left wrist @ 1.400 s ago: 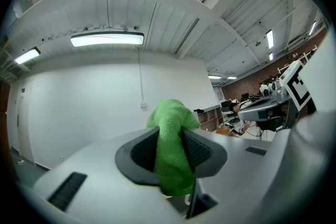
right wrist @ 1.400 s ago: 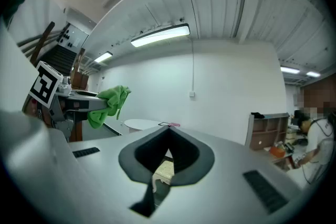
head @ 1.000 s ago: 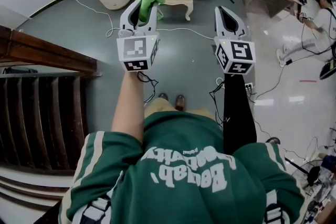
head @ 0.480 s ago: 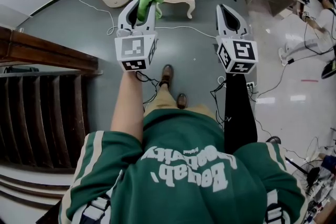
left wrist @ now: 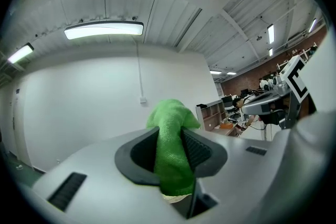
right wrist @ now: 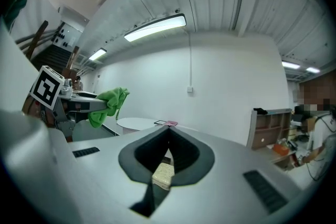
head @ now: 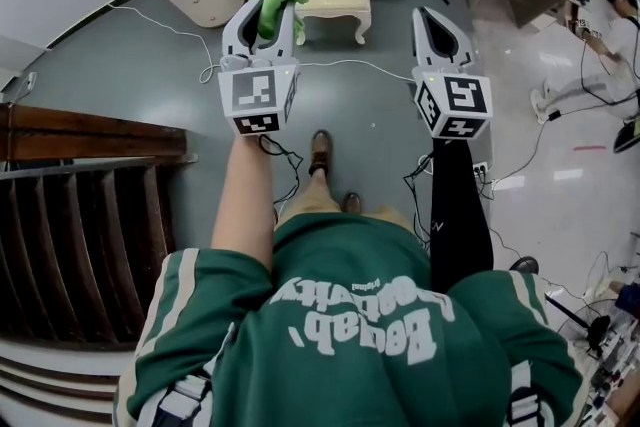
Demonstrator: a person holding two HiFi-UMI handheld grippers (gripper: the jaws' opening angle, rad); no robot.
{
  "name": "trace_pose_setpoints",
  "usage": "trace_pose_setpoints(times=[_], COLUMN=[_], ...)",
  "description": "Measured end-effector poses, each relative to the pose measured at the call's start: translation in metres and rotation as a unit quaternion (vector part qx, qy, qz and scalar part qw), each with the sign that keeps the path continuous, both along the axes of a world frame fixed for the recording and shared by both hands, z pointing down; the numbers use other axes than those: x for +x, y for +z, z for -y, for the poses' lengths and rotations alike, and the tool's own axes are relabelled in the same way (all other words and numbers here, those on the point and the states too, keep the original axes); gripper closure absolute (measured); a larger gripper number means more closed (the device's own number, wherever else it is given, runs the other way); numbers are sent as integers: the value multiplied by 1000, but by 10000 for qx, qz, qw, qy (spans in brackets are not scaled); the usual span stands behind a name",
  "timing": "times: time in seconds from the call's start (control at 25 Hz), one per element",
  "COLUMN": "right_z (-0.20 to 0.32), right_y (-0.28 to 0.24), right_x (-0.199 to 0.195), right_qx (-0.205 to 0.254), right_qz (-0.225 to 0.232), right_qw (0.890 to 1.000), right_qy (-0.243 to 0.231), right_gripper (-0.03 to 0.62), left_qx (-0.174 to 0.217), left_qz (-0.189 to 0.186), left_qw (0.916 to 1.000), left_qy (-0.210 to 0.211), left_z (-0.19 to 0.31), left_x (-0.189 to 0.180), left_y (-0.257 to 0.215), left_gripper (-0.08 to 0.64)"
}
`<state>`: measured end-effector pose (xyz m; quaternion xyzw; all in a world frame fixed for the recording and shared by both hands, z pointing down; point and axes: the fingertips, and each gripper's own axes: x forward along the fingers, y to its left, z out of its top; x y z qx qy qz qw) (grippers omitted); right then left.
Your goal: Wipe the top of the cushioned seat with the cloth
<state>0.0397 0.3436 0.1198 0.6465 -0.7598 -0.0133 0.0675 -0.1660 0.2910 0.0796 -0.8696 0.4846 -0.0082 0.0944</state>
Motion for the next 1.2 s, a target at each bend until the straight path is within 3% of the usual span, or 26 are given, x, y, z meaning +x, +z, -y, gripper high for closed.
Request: trace_pose_setpoints(times=[0.24,0.52,1.2], right_z=[67,126,202], right_y=[-3,3,12], right_x=[3,-2,12], right_qx=[-60,-186,-266], right_qz=[13,-3,-16], right_qw=[9998,9991,9981], right_qy=[206,382,547], right_gripper=[584,584,584], left_qx=[-16,27,60], left_qz=[-150,14,-182], left_qw=[9992,9991,9963], left_qy=[373,415,842], left_z=[71,140,215], left_x=[9,5,33], left_y=[-6,0,10], left_gripper=[436,437,445])
